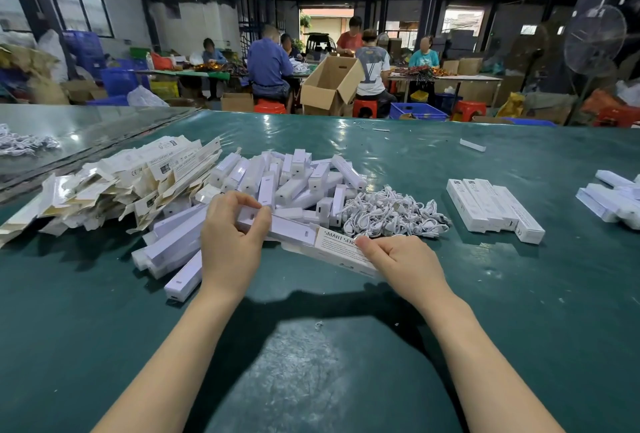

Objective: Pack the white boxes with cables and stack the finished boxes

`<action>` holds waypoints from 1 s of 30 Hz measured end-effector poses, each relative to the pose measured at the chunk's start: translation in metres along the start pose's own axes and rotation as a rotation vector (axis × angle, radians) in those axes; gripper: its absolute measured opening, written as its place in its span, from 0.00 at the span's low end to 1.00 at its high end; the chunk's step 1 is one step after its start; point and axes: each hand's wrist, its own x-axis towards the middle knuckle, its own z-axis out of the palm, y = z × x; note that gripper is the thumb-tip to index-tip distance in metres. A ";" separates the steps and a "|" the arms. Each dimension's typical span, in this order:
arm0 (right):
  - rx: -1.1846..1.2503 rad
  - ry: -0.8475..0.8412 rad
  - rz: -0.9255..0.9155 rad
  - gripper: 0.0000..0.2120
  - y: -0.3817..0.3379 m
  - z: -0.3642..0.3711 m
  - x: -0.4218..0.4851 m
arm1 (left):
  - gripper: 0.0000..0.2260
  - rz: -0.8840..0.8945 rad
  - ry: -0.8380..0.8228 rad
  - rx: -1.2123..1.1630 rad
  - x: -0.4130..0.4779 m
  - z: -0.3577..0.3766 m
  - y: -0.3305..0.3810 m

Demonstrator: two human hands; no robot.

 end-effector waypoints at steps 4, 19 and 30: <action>0.024 -0.012 0.021 0.29 0.000 -0.002 0.000 | 0.08 0.012 0.017 0.020 -0.001 0.001 0.002; -0.031 0.129 0.048 0.27 -0.015 0.008 -0.001 | 0.16 -0.180 -0.138 -0.208 -0.020 0.019 0.018; -0.096 0.125 0.119 0.25 -0.032 0.018 -0.003 | 0.13 -0.465 -0.445 -0.246 -0.030 0.028 0.015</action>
